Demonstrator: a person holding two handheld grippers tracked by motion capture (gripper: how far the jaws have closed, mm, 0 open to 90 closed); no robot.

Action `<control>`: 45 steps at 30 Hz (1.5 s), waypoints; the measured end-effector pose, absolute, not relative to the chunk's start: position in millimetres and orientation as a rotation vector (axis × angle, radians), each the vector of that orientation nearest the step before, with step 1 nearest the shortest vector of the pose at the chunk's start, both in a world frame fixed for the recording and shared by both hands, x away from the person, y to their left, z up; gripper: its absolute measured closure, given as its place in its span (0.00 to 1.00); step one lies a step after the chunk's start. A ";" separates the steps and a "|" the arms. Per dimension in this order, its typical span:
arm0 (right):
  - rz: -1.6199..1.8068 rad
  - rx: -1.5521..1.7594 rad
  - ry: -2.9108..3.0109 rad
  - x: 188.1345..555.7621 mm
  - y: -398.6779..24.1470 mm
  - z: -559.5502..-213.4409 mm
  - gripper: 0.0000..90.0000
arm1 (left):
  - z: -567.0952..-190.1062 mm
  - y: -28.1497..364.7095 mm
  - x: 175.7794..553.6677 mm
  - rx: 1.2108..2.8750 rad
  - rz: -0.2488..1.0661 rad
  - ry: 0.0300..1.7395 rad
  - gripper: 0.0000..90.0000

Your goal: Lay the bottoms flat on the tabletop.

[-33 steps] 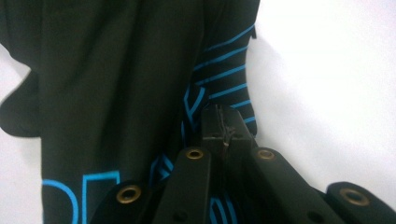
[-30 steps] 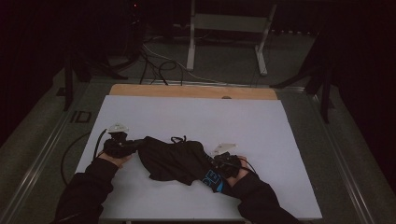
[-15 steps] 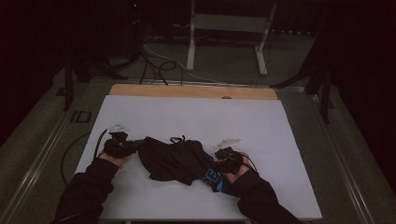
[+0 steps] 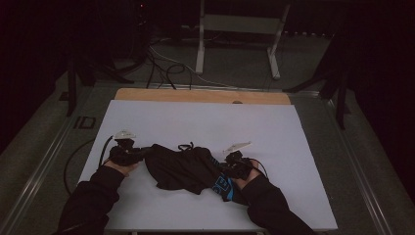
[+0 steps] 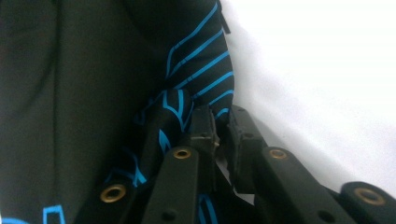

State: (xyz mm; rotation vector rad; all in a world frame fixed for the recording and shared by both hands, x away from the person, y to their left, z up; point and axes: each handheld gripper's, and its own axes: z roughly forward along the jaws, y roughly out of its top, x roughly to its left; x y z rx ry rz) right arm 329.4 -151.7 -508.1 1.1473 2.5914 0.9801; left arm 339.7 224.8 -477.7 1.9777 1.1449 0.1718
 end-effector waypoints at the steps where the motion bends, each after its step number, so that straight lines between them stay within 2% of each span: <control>1: 1.018 1.186 2.550 331.9 -156.2 -504.6 0.94 | -476.2 225.2 339.4 1.967 0.173 1.144 0.93; 6: 1.017 1.193 2.475 335.7 -166.4 -496.5 0.94 | -472.5 225.4 339.7 1.962 0.186 1.132 0.93; 12: 1.094 1.228 2.355 351.7 -185.3 -470.2 0.94 | -463.5 217.0 348.2 1.951 0.213 1.112 0.93; 24: 1.101 1.216 2.306 376.7 -196.5 -455.6 0.94 | -449.8 204.5 367.1 1.952 0.262 1.072 0.93; 32: 1.125 1.247 2.210 406.0 -207.4 -437.6 0.94 | -436.4 194.2 392.8 1.891 0.336 1.037 0.93; 45: 1.052 1.310 2.169 440.9 -212.6 -443.4 0.94 | -447.5 184.2 422.8 1.874 0.402 1.030 0.93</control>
